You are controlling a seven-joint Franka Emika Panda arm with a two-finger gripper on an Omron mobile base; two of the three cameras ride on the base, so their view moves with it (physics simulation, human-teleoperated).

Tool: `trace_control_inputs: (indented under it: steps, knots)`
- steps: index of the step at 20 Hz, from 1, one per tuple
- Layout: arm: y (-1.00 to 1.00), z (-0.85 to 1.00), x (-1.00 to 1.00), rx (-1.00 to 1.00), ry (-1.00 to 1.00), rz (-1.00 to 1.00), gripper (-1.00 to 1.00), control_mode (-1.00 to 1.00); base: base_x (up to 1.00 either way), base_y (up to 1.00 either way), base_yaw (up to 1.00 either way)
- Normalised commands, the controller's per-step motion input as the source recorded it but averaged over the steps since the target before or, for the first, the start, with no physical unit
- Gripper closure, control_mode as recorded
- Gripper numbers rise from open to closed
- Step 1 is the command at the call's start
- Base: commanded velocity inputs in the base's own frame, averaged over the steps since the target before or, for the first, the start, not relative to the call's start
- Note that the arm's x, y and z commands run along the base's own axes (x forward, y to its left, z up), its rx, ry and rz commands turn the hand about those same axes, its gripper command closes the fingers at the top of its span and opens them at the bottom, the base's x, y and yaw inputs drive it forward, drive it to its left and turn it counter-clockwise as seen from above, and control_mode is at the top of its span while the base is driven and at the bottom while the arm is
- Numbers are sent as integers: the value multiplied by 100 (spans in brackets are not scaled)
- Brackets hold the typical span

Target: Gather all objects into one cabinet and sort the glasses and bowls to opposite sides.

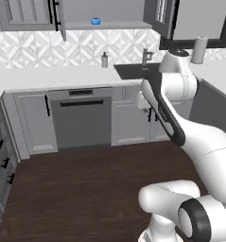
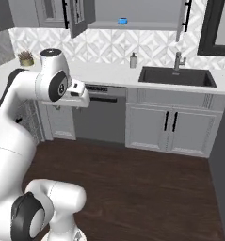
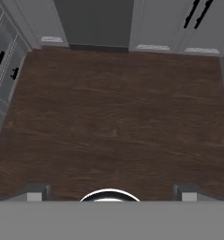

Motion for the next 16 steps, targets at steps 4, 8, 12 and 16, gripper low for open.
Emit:
trace_control_inputs:
  steps: [4, 8, 12, 16]
  knots:
    - [0, 0, 0, 0, 0, 0, -100, 100, 100, 3, 0]
    - [0, 0, 0, 0, 0, 0, -100, 100, 100, 6, 0]
    - [0, 0, 0, 0, 0, 0, -100, 100, 100, 1, 0]
    - [0, 0, 0, 0, 0, 0, -100, 100, 100, 0, 0]
